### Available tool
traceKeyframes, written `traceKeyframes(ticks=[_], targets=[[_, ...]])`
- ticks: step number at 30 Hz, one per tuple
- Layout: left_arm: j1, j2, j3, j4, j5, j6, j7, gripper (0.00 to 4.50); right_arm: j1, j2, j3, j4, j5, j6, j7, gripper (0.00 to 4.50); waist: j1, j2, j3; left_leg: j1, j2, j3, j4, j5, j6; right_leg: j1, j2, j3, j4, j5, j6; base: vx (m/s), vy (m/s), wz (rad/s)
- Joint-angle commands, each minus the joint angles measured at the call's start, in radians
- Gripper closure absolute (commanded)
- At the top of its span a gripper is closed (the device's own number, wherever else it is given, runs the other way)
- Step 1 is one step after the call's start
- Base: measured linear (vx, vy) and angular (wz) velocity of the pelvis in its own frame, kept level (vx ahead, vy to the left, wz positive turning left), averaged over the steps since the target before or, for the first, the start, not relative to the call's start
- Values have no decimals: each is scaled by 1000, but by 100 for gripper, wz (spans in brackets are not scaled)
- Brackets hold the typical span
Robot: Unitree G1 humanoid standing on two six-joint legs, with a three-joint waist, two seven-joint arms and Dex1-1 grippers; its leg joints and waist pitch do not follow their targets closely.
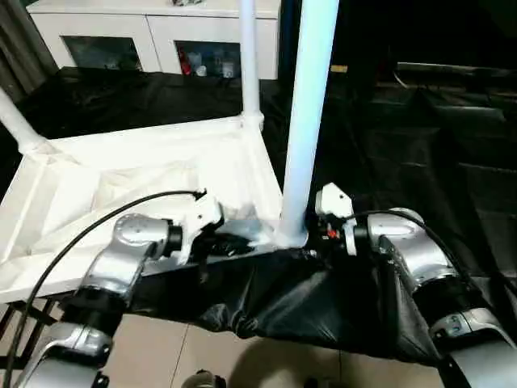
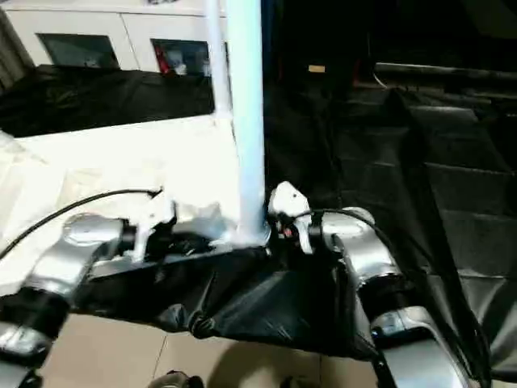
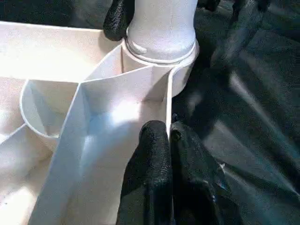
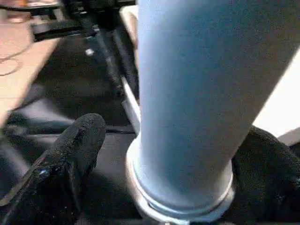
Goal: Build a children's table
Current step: Rotate leg to tighten
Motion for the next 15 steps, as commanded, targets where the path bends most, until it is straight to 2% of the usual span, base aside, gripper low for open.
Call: traceKeyframes(ticks=[1,3,9,12,13,15], targets=[[-11,-4,8,-60,-67,-6,-24,450,9,-2,29,-31,24,17,51,37,4,-16,-74,16,45,-11,-68,-167,94,58,-58,53,-63,-182,-254,0,0,0],[-7,0,5,-67,-68,-2,-30,450,9,-6,30,-37,29,24,70,50,6,-18,-76,15,45,-11,-66,-162,94,60,-59,54,-61,-173,-257,0,0,0],[9,8,1,-97,-71,19,-39,450,17,-5,37,-50,32,27,94,108,22,-18,-81,17,46,-10,-62,-136,93,59,-60,54,-56,-148,-261,0,0,0],[14,14,-1,-98,-70,20,-45,450,19,-4,39,-54,33,30,96,127,23,-17,-82,17,45,-11,-62,-130,94,60,-59,53,-54,-131,-265,0,0,0],[14,17,-2,-96,-69,19,-50,450,20,-3,41,-55,34,30,98,151,24,-14,-82,17,44,-10,-61,-133,93,60,-59,54,-55,-131,-264,0,0,0],[13,21,-4,-92,-66,18,-55,450,22,-4,46,-58,36,32,104,160,24,-16,-82,17,44,-11,-62,-134,92,61,-58,53,-54,-127,-264,0,0,0]])
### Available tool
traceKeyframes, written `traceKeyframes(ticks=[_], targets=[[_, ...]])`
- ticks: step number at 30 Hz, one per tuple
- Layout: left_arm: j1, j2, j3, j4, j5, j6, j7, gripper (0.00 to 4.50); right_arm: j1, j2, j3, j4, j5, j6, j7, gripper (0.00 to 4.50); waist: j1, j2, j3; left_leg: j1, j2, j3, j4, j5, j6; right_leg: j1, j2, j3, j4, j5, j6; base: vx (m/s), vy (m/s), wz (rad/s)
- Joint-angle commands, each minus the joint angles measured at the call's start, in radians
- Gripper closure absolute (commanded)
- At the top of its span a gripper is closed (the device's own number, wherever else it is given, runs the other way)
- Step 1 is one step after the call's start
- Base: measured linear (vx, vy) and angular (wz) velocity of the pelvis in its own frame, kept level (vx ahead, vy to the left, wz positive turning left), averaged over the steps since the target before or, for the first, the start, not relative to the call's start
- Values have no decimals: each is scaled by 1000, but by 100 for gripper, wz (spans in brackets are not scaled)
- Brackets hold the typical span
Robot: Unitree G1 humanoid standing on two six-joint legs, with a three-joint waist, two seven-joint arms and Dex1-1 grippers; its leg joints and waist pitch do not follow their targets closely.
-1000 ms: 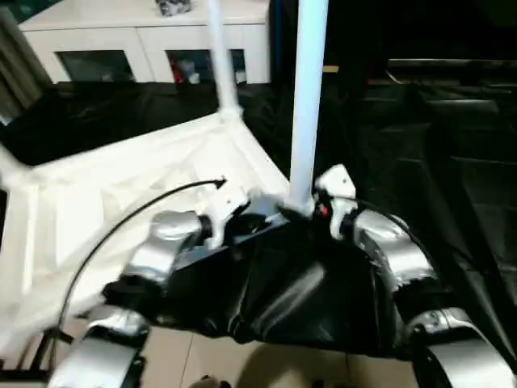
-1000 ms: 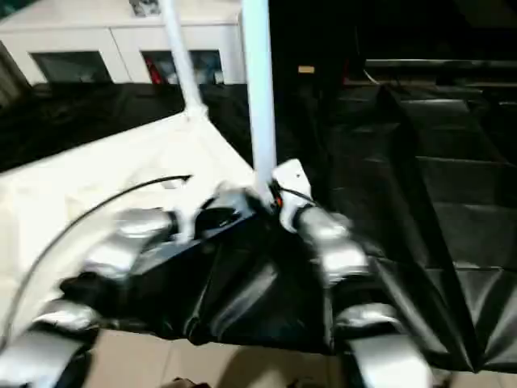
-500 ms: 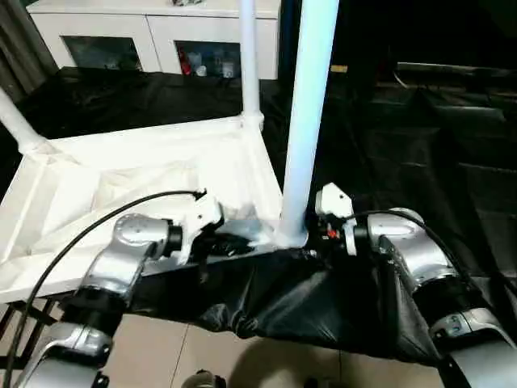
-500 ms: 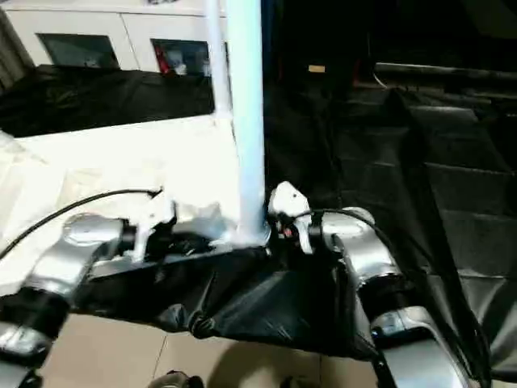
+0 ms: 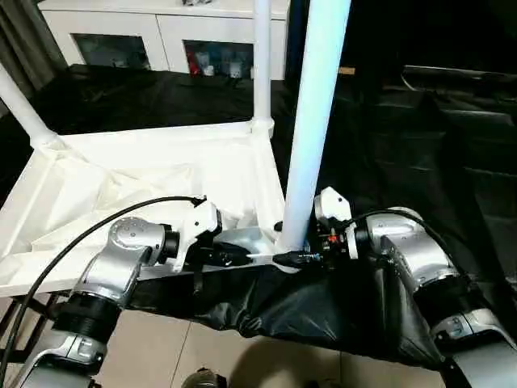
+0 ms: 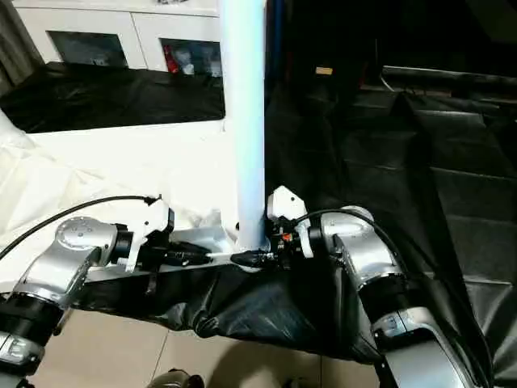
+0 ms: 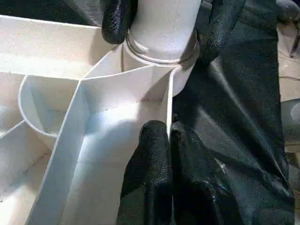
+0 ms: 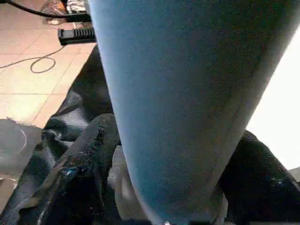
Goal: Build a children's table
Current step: Rotate leg to tighten
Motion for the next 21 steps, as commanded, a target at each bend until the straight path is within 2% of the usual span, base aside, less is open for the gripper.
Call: traceKeyframes(ticks=[1,2,3,9,12,13,14,16,18,20,21], targets=[[-20,-2,15,-33,-51,-11,-5,450,12,2,30,-19,5,8,37,160,1,-11,-81,17,43,-11,-64,-140,88,60,-58,53,-56,-133,-264,0,0,0],[-20,-2,14,-31,-51,-11,-5,450,13,1,31,-20,5,9,38,165,1,-11,-81,17,43,-11,-64,-143,87,60,-58,53,-57,-136,-263,0,0,0],[-22,-2,14,-30,-50,-11,-4,450,14,1,31,-21,6,10,41,188,2,-10,-81,17,43,-11,-64,-146,84,60,-59,53,-57,-140,-263,0,0,0],[-31,-11,16,-18,-44,-11,11,450,32,-7,40,-31,7,19,60,234,2,-7,-81,18,43,-12,-64,-157,76,61,-57,52,-57,-142,-261,0,0,0],[-39,-21,20,-6,-35,-11,50,450,44,-5,41,-38,7,21,47,242,3,-6,-82,17,42,-13,-63,-160,73,62,-57,52,-56,-138,-263,0,0,0],[-44,-28,24,1,-32,-13,67,450,48,1,37,-41,7,19,34,246,3,-2,-81,19,43,-13,-64,-168,71,61,-57,53,-58,-145,-262,0,0,0],[-47,-33,27,5,-30,-15,78,450,50,4,35,-43,7,18,25,248,4,-5,-81,19,42,-13,-64,-171,68,62,-58,52,-59,-150,-261,0,0,0],[-62,-68,41,17,-23,-4,149,450,61,33,14,-45,8,10,-44,250,5,-6,-80,21,43,-13,-65,-185,61,60,-58,53,-63,-171,-253,0,0,0],[-71,-99,47,21,-21,8,197,450,66,65,-6,-33,1,17,-128,253,3,-5,-79,20,42,-16,-68,-194,47,63,-61,53,-65,-196,-244,0,0,0],[-90,-140,38,46,11,11,277,450,67,113,-23,2,-34,13,-277,253,-4,-8,-80,19,41,-16,-68,-194,38,63,-59,53,-65,-202,-237,0,0,0],[-100,-157,35,61,27,12,315,450,67,134,-30,20,-52,2,-343,254,-11,-9,-76,19,37,-16,-70,-202,29,60,-59,53,-71,-227,-230,0,0,0]])
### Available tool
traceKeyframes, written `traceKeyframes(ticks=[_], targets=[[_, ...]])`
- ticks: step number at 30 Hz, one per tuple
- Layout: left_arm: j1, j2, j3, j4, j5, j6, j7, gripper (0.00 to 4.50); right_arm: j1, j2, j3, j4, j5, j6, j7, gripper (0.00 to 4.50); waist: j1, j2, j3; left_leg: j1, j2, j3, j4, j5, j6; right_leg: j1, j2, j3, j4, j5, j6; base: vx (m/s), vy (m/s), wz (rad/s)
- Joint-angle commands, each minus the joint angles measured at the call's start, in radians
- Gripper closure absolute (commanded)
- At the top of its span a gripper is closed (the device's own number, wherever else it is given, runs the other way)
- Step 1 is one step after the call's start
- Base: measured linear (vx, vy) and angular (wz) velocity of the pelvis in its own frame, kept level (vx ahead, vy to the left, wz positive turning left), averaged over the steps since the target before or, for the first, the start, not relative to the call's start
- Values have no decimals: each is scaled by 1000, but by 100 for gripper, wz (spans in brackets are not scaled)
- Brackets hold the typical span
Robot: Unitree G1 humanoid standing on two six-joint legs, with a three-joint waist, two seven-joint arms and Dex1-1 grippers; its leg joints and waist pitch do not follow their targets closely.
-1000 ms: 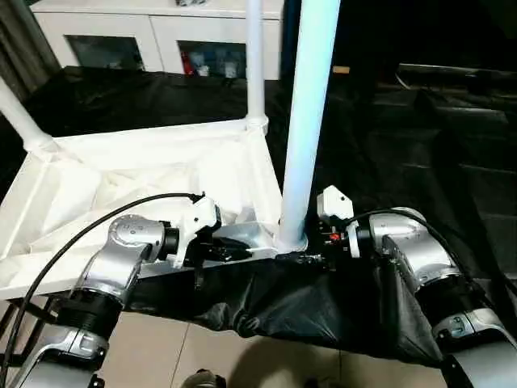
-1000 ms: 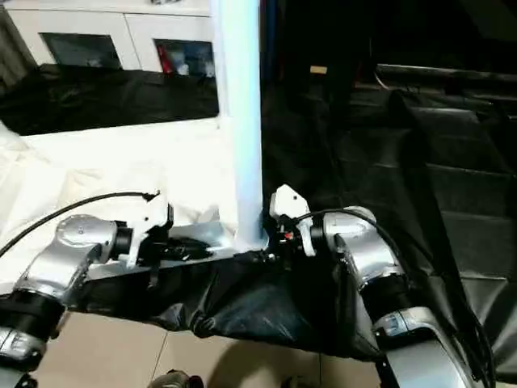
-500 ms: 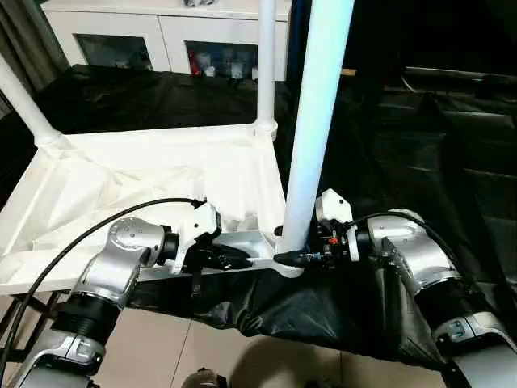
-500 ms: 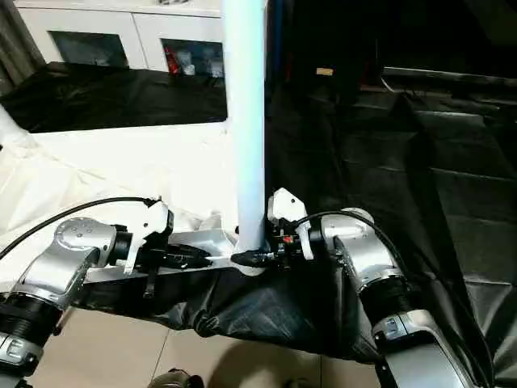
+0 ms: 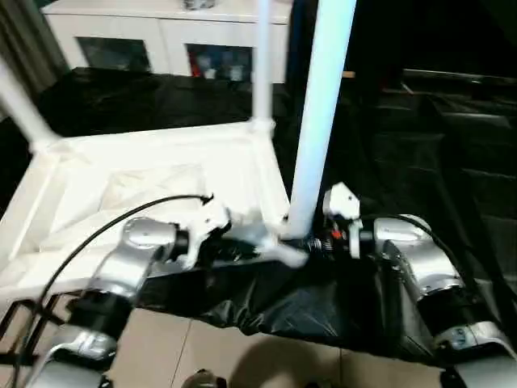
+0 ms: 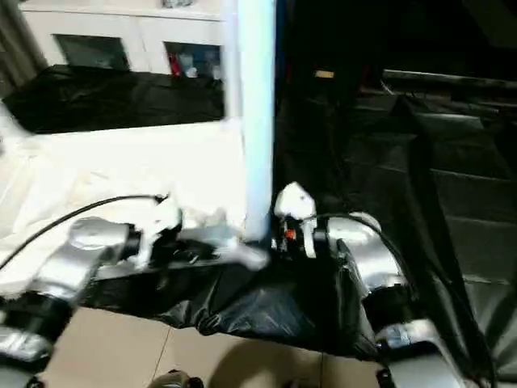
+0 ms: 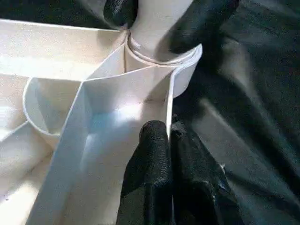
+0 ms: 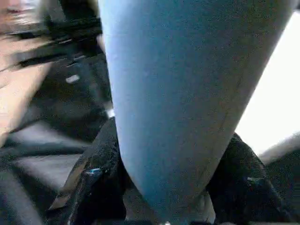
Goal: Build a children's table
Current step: Rotate leg to tighten
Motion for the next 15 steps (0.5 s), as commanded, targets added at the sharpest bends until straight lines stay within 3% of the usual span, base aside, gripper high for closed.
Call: traceKeyframes(ticks=[1,3,6,8,9,11,15], targets=[[-59,-69,40,7,-17,-1,151,450,19,79,59,34,-19,11,-78,254,-5,-12,-75,11,34,-18,-76,-210,21,62,-61,50,-76,-261,-212,0,0,0],[-86,-107,46,45,-2,13,230,450,15,123,39,62,-30,40,-191,254,-10,-15,-70,19,32,-14,-76,-222,21,52,-60,53,-85,-301,-199,0,0,0],[-128,-162,60,102,20,19,359,450,-1,184,6,112,-39,60,-350,254,-17,-14,-67,27,32,-19,-81,-274,8,54,-61,50,-98,-400,-167,0,0,0],[-165,-215,60,153,42,2,459,450,-57,252,-45,211,-41,94,-566,254,-24,-8,-69,26,31,-19,-82,-264,0,52,-59,51,-96,-374,-173,0,0,0],[-176,-232,60,168,48,-4,486,450,-75,274,-60,241,-42,103,-629,254,-29,-10,-70,27,29,-22,-83,-274,-9,55,-58,48,-96,-380,-173,0,0,0],[-187,-254,56,184,49,-19,501,450,-101,302,-80,270,-26,99,-664,254,-27,-3,-71,28,30,-22,-82,-279,-4,55,-61,49,-98,-370,-171,0,0,0],[-208,-276,18,228,76,-92,477,450,-162,342,-110,316,-51,45,-749,254,-26,-7,-75,22,28,-18,-80,-249,21,57,-61,52,-93,-304,-179,0,0,0]])
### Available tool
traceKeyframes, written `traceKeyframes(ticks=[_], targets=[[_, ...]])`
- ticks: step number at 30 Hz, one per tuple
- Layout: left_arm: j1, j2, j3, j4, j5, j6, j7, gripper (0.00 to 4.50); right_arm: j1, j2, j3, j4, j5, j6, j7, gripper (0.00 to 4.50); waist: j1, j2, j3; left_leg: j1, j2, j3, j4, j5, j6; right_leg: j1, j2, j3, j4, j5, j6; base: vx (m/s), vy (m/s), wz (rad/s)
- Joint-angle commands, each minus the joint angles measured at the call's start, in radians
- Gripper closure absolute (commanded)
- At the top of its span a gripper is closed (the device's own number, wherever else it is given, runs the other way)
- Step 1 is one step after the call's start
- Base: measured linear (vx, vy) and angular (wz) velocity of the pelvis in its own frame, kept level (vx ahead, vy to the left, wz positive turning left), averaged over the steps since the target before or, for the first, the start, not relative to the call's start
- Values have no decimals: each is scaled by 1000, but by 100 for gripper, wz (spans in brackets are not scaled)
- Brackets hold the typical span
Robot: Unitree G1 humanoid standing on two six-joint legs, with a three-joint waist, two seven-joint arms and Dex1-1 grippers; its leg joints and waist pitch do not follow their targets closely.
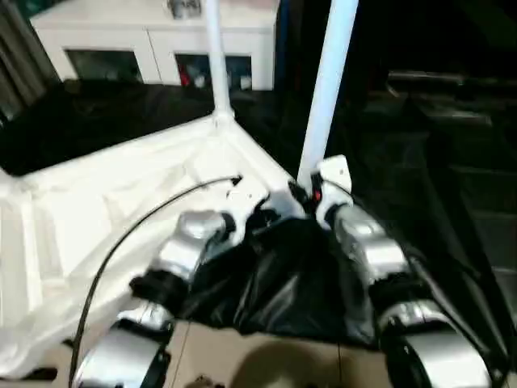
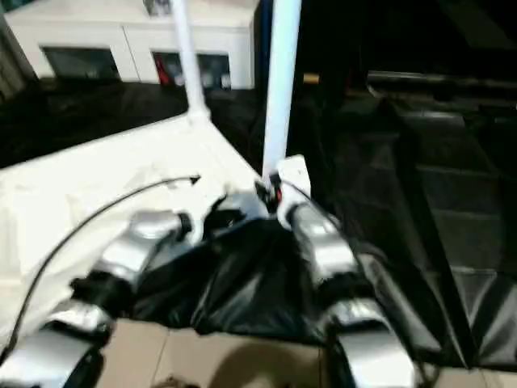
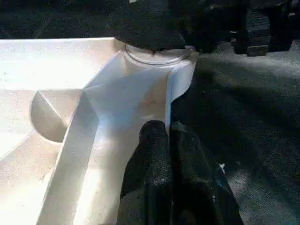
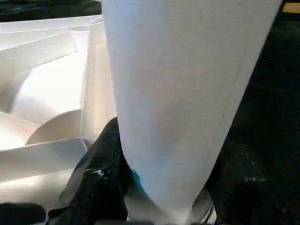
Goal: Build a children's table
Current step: Rotate leg to tighten, then rotate table base
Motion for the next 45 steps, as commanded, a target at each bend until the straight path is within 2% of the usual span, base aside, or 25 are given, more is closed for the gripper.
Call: traceKeyframes(ticks=[1,2,3,7,8,11,15,20,21,25,26,27,30,31,33,35,36,37,38,39,41,42,43,45], targets=[[-50,-56,-2,-14,-25,-92,37,450,5,95,51,45,13,11,33,220,1,-14,-70,8,31,-18,-75,-246,25,44,-60,49,-87,-294,-187,0,0,0],[-50,-54,-4,-14,-25,-97,30,450,7,92,54,43,9,7,36,220,0,-16,-70,7,31,-18,-75,-242,27,46,-60,48,-86,-288,-188,0,0,0],[-52,-53,-3,-6,-23,-105,30,450,6,92,47,49,11,4,35,185,2,-14,-71,7,32,-17,-75,-237,32,46,-61,48,-85,-281,-190,0,0,0],[-54,-45,1,5,-19,-122,30,450,22,77,44,29,16,-10,55,173,3,-15,-69,8,32,-17,-77,-251,37,46,-60,48,-87,-297,-190,0,0,0],[-54,-40,0,10,-17,-129,31,450,33,63,53,13,9,-21,74,145,2,-16,-68,8,34,-18,-78,-253,36,46,-61,48,-87,-301,-188,0,0,0],[-50,-31,0,17,-13,-147,22,450,88,-13,117,-70,-41,-61,166,134,7,-18,-67,6,34,-17,-77,-254,40,46,-60,48,-90,-310,-174,0,0,0],[-46,-22,-1,22,-9,-161,6,450,150,-109,123,-174,-40,-71,257,125,11,-22,-67,2,32,-15,-73,-228,63,49,-59,49,-88,-287,-175,0,0,0],[-40,-9,0,25,-16,-186,-24,450,236,-249,84,-343,70,-18,465,125,12,-24,-64,-1,30,-14,-71,-226,91,50,-56,47,-93,-299,-170,0,0,0],[-34,-3,2,18,-26,-190,-48,450,268,-295,69,-412,122,9,546,125,16,-27,-65,-1,30,-14,-69,-225,101,52,-55,47,-94,-304,-162,0,0,0],[-23,1,3,2,-38,-191,-69,450,297,-331,62,-479,167,40,611,125,19,-27,-63,-3,33,-15,-70,-212,107,47,-57,45,-94,-321,-166,0,0,0],[-22,0,6,-2,-44,-188,-72,423,299,-334,63,-484,171,43,616,119,19,-27,-63,-2,33,-15,-70,-213,105,46,-57,44,-95,-328,-165,0,0,0],[-12,-2,16,-39,-76,-148,-109,406,304,-337,66,-504,177,58,628,116,20,-31,-61,-2,33,-16,-71,-215,100,46,-58,44,-97,-347,-163,0,0,0],[-1,0,22,-86,-101,-106,-136,392,301,-330,69,-509,175,71,625,116,27,-29,-64,2,41,-17,-73,-214,88,43,-63,45,-94,-340,-187,0,0,0],[1,1,25,-97,-107,-96,-139,374,301,-329,71,-512,176,76,624,116,28,-25,-63,1,44,-18,-74,-210,82,41,-60,46,-90,-308,-197,0,0,0],[15,31,52,-201,-139,3,-145,365,291,-312,88,-526,188,101,621,116,29,-28,-64,-1,46,-18,-76,-203,79,45,-61,46,-81,-256,-213,0,0,0],[17,38,54,-213,-141,17,-147,353,291,-311,91,-529,191,105,623,116,25,-29,-63,-4,42,-17,-76,-193,83,47,-59,46,-79,-231,-217,0,0,0],[27,59,53,-244,-146,55,-167,353,289,-309,94,-531,192,107,626,116,24,-29,-61,-2,41,-15,-74,-196,82,45,-60,47,-83,-241,-211,0,0,0],[71,129,51,-362,-184,187,-239,337,280,-297,103,-527,194,111,632,116,26,-27,-62,-2,43,-18,-77,-194,74,49,-64,47,-78,-248,-212,0,0,0],[97,166,51,-422,-207,243,-275,327,275,-290,109,-524,193,112,634,116,20,-27,-59,-8,41,-18,-80,-189,72,48,-62,46,-78,-259,-211,0,0,0],[105,176,51,-439,-214,257,-284,327,273,-288,110,-523,194,113,634,116,18,-24,-61,-2,44,-18,-80,-195,63,46,-62,47,-75,-261,-215,0,0,0],[168,253,52,-564,-268,359,-341,318,259,-267,124,-512,193,116,640,116,9,-20,-60,-1,43,-18,-81,-198,58,43,-58,48,-74,-249,-224,0,0,0],[168,253,52,-564,-268,359,-341,308,259,-267,124,-512,193,116,640,116,8,-18,-59,2,45,-17,-82,-206,52,41,-57,49,-73,-248,-230,0,0,0],[192,280,51,-610,-288,398,-358,295,252,-259,129,-503,188,115,635,116,5,-20,-57,2,44,-15,-83,-220,48,40,-54,49,-76,-256,-230,0,0,0],[237,325,50,-688,-324,462,-386,282,236,-239,132,-480,185,113,621,116,7,-16,-59,7,48,-19,-86,-241,31,38,-59,50,-71,-271,-235,0,0,0]])
